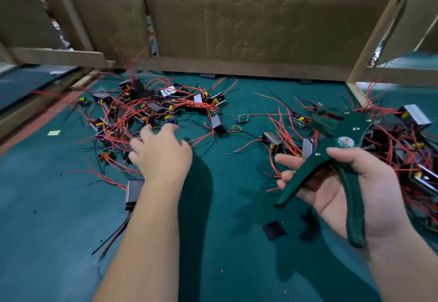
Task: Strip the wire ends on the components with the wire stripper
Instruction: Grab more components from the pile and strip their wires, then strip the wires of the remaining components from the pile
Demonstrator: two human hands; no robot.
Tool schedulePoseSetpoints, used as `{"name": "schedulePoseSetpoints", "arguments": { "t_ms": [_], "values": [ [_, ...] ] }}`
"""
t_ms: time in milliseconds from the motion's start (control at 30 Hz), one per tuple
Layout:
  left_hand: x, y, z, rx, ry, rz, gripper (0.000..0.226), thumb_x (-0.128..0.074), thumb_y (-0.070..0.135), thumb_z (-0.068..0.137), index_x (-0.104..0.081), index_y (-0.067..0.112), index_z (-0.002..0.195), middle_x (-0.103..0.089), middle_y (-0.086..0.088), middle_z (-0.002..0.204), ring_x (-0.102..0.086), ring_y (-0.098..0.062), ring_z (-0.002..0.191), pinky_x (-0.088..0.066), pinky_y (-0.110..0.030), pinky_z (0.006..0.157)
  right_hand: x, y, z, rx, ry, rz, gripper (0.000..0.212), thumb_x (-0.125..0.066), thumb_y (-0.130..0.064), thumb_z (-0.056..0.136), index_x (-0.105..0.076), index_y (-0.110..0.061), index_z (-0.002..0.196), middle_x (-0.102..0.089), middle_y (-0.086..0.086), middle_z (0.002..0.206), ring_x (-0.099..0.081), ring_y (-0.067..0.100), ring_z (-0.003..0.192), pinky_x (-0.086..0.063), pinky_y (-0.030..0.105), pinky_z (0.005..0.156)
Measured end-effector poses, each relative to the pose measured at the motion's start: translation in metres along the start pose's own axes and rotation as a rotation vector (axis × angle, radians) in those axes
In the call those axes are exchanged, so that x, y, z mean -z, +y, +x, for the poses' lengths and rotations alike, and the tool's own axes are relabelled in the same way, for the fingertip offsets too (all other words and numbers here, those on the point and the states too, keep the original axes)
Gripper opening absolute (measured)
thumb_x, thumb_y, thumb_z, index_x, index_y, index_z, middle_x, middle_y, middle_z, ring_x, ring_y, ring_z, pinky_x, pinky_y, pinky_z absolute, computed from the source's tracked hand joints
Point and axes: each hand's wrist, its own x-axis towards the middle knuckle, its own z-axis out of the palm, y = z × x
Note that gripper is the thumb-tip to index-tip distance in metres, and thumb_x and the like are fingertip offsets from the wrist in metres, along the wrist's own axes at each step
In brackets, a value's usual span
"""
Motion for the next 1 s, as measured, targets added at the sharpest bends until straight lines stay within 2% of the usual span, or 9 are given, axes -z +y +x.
{"name": "schedulePoseSetpoints", "arguments": {
  "t_ms": [167,233,333,433,533,633,733,900,1000],
  "values": [
    [0.003,-0.011,0.008,-0.024,0.033,-0.112,0.057,-0.055,-0.001,0.082,-0.053,0.026,0.131,-0.048,-0.016,0.133,-0.039,-0.038,0.120,-0.040,-0.044,0.096,-0.001,0.012,-0.001,0.067,-0.166,0.009,0.046,-0.079,-0.029,0.048,-0.067,0.005,0.075,-0.062,0.040,0.099,-0.066,0.040,0.069,-0.056,0.046,0.064],
    [0.003,-0.012,0.012,-0.112,0.076,-0.299,0.060,-0.052,-0.008,0.077,-0.055,0.022,0.129,-0.054,-0.013,0.124,-0.055,-0.027,0.104,-0.049,-0.037,0.087,-0.002,0.018,-0.001,0.036,-0.199,0.004,0.049,-0.079,-0.030,0.049,-0.068,0.008,0.078,-0.063,0.039,0.099,-0.066,0.039,0.069,-0.056,0.047,0.065],
    [0.007,-0.005,0.012,-0.264,0.094,-0.688,0.059,-0.056,-0.006,0.078,-0.054,0.030,0.125,-0.054,-0.002,0.125,-0.063,0.003,0.086,-0.049,-0.011,0.073,-0.005,0.023,-0.001,0.014,-0.226,-0.032,0.048,-0.078,-0.032,0.051,-0.069,0.008,0.077,-0.064,0.037,0.098,-0.066,0.039,0.069,-0.056,0.048,0.066],
    [0.010,0.004,0.004,-0.449,-0.006,-0.973,0.056,-0.055,-0.009,0.083,-0.051,0.030,0.123,-0.050,0.001,0.132,-0.065,-0.002,0.092,-0.051,-0.016,0.073,-0.007,0.026,0.000,-0.014,-0.215,0.007,0.073,-0.085,-0.030,0.046,-0.059,0.019,0.093,-0.062,0.041,0.098,-0.065,0.042,0.067,-0.055,0.051,0.064],
    [0.008,0.002,0.004,-0.480,0.114,-0.742,0.061,-0.043,-0.013,0.080,-0.053,0.028,0.125,-0.052,0.003,0.128,-0.059,-0.011,0.105,-0.046,-0.022,0.082,-0.009,0.028,0.002,-0.035,-0.191,0.031,0.088,-0.086,-0.029,0.042,-0.047,0.014,0.108,-0.062,0.040,0.095,-0.064,0.043,0.066,-0.055,0.052,0.063],
    [0.005,-0.010,0.010,-0.160,0.379,-0.269,0.061,-0.053,-0.002,0.077,-0.048,0.023,0.132,-0.050,-0.007,0.132,-0.043,-0.029,0.121,-0.034,-0.041,0.096,-0.007,0.031,0.003,-0.071,-0.194,0.043,0.075,-0.086,-0.028,0.041,-0.054,0.011,0.097,-0.063,0.038,0.095,-0.064,0.044,0.066,-0.055,0.052,0.063],
    [0.005,-0.017,0.014,0.155,0.220,-0.118,0.075,-0.070,0.017,0.077,-0.031,0.016,0.141,-0.043,-0.015,0.139,-0.034,-0.036,0.129,-0.026,-0.048,0.104,-0.008,0.033,0.003,-0.091,-0.234,0.025,0.052,-0.084,-0.030,0.043,-0.067,0.006,0.077,-0.064,0.037,0.095,-0.064,0.043,0.067,-0.055,0.051,0.063],
    [0.004,-0.026,0.020,0.098,0.104,0.012,0.042,-0.063,0.017,0.082,-0.060,0.028,0.123,-0.061,-0.006,0.121,-0.042,-0.031,0.120,-0.028,-0.043,0.097,-0.009,0.035,0.003,-0.119,-0.242,0.047,0.054,-0.085,-0.027,0.043,-0.063,0.007,0.078,-0.062,0.039,0.096,-0.063,0.045,0.066,-0.054,0.052,0.063],
    [0.006,-0.028,0.021,0.147,0.172,-0.095,0.051,-0.068,0.011,0.079,-0.057,0.022,0.128,-0.040,-0.012,0.135,-0.039,-0.034,0.121,-0.032,-0.044,0.100,-0.009,0.035,0.003,-0.125,-0.233,0.051,0.061,-0.086,-0.027,0.042,-0.058,0.008,0.083,-0.062,0.039,0.096,-0.063,0.045,0.066,-0.054,0.052,0.063]
  ]
}}
